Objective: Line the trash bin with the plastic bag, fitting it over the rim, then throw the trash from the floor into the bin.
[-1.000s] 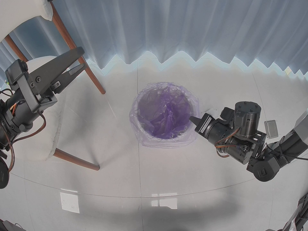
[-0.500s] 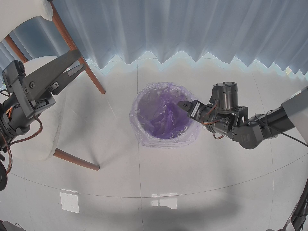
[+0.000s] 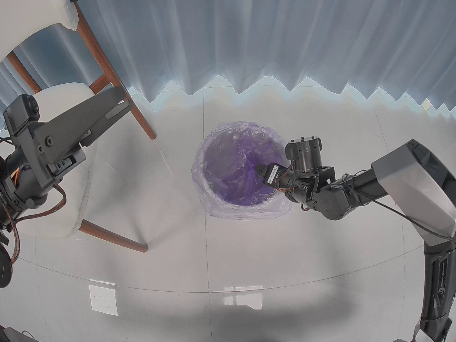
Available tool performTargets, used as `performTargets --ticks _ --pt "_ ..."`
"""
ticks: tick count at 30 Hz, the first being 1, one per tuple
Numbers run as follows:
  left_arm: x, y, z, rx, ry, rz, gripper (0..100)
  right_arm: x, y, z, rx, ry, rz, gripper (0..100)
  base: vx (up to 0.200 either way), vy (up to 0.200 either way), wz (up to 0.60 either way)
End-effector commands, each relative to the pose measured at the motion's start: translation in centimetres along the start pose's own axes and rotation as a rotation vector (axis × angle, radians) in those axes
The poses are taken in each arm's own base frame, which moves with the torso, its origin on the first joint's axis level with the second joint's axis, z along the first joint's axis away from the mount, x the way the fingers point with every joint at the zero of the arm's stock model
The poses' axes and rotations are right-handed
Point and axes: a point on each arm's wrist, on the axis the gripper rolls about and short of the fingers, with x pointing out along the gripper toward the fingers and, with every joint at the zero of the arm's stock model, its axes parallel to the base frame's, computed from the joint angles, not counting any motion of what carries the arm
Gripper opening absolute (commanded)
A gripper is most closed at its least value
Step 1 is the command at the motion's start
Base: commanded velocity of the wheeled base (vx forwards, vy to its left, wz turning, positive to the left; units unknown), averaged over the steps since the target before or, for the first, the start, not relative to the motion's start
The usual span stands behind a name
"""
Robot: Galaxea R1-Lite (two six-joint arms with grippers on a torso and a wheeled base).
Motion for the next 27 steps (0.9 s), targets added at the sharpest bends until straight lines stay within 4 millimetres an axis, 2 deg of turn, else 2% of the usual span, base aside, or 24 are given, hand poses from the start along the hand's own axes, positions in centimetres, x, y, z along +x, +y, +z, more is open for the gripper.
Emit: performTargets --ticks 1,4,5,15,18,21,24,27 --pt "0.1 0.0 -0.1 -0.002 0.004 -0.002 100 2.4 -0.9 -2.1 -0.011 0.033 -0.034 100 0.0 0.0 0.0" --pt "0.1 0.0 -0.1 0.0 0.002 -0.003 100 2.7 -0.6 -1.8 -0.007 0.01 -0.033 100 0.0 0.0 0.0" --pt "0.1 0.0 -0.1 0.0 0.002 -0.003 100 2.7 -0.5 -1.6 -0.006 0.004 -0.03 0 0.0 0.0 0.0" --pt "0.1 -0.1 0.0 0.003 0.001 -0.009 100 1.7 -0.2 -1.1 0.013 -0.001 -0.024 0 0.0 0.0 0.0" --pt "0.1 -0.3 0.2 0.008 -0.005 -0.013 100 0.5 -0.2 -0.8 0.017 0.0 -0.021 0 0.0 0.0 0.0" --pt "0.1 -0.4 0.2 0.008 -0.004 -0.018 100 -1.7 0.2 0.4 0.027 -0.015 -0.006 0 0.0 0.0 0.0" --pt "0.3 -0.7 -0.1 -0.001 0.003 -0.037 100 -5.3 0.5 1.7 0.054 -0.03 0.013 0 0.0 0.0 0.0" --pt "0.3 -0.7 -0.2 -0.004 0.006 -0.039 100 -9.6 0.4 2.0 0.038 -0.018 0.029 0 0.0 0.0 0.0"
